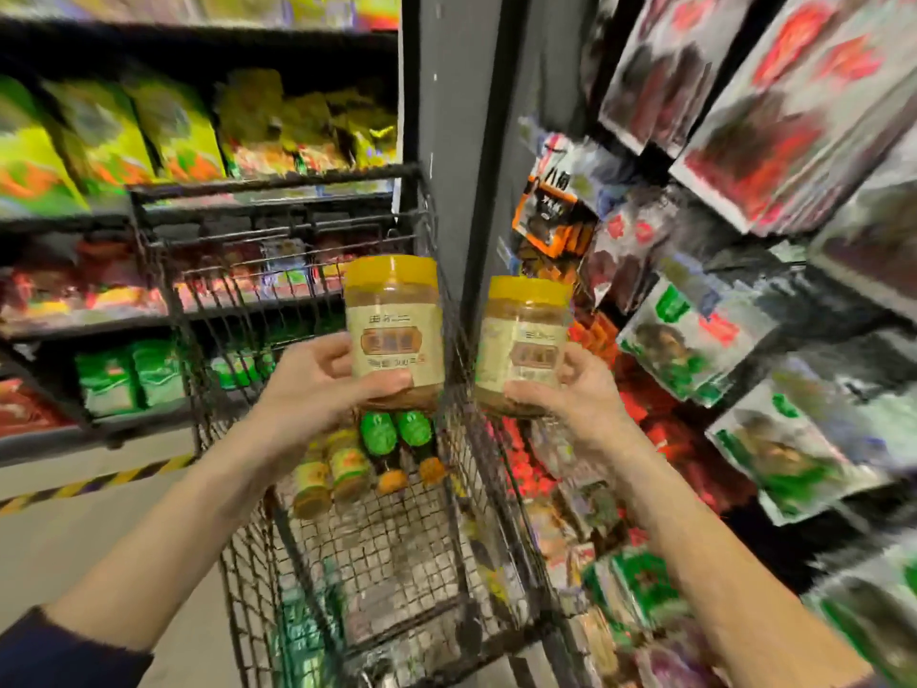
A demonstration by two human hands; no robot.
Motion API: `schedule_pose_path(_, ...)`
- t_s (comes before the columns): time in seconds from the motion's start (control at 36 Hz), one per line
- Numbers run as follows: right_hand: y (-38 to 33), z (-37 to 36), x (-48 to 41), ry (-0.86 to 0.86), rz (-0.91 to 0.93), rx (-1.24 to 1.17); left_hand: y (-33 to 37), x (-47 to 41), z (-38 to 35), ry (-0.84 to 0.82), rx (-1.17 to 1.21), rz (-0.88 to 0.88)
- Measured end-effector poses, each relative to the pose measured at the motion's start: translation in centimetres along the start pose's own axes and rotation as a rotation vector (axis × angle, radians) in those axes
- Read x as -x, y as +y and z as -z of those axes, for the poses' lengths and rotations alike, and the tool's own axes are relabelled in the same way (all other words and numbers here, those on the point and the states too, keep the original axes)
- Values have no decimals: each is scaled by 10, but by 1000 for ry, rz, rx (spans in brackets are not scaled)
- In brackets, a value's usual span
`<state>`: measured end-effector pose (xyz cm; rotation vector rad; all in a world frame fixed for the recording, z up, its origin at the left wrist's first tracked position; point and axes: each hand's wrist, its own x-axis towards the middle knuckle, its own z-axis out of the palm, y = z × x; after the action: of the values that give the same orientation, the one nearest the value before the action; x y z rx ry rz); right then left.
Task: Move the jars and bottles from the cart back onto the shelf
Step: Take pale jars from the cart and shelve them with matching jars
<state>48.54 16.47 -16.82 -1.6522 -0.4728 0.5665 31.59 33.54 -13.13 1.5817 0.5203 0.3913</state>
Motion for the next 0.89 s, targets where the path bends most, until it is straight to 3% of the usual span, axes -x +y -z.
schedule_pose_path(0.14,-32,26,65,65,99,-45,23,43,-17,-43,6,-95)
schedule_pose_path(0.44,-92,91,210,299,243,89,75,104,-77,-266,20,-265)
schedule_pose_path(0.64,-116,120,297,574,280,137,109,119,-132,-513,77,-391)
schedule_pose_path(0.89,-120,114,419,1007,287,144,133,156,-199,-904,89,-420)
